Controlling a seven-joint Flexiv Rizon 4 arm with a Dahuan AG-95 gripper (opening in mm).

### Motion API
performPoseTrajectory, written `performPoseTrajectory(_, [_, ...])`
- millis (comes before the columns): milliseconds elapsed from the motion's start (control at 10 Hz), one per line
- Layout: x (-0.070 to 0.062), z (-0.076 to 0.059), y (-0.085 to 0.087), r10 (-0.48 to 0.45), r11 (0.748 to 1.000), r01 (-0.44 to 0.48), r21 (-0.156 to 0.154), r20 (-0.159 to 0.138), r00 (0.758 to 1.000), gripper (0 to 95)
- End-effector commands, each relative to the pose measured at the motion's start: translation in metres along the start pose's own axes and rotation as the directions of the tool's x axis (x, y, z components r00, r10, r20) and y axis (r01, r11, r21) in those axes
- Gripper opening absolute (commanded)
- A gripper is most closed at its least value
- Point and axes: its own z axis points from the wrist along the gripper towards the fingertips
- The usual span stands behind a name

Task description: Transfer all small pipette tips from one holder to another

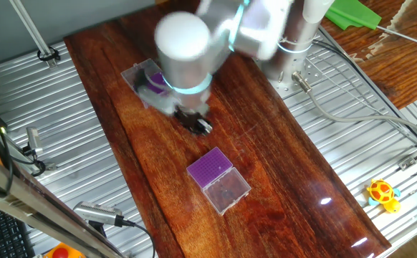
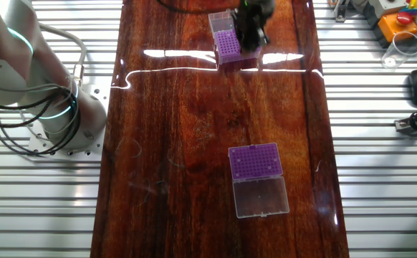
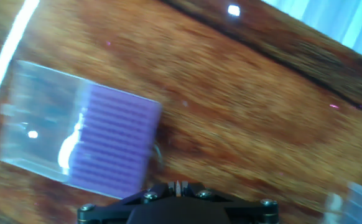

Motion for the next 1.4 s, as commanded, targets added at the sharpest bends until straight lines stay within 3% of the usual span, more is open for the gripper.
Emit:
performPoseTrajectory(100, [-0.019,0.0,0.045,0.117,0.992,-0.116,-0.04,0.036,0.992,0.0])
performPoseTrajectory(1400, [-0.012,0.029,0.051,0.149,0.988,-0.145,-0.06,0.06,0.987,0.0])
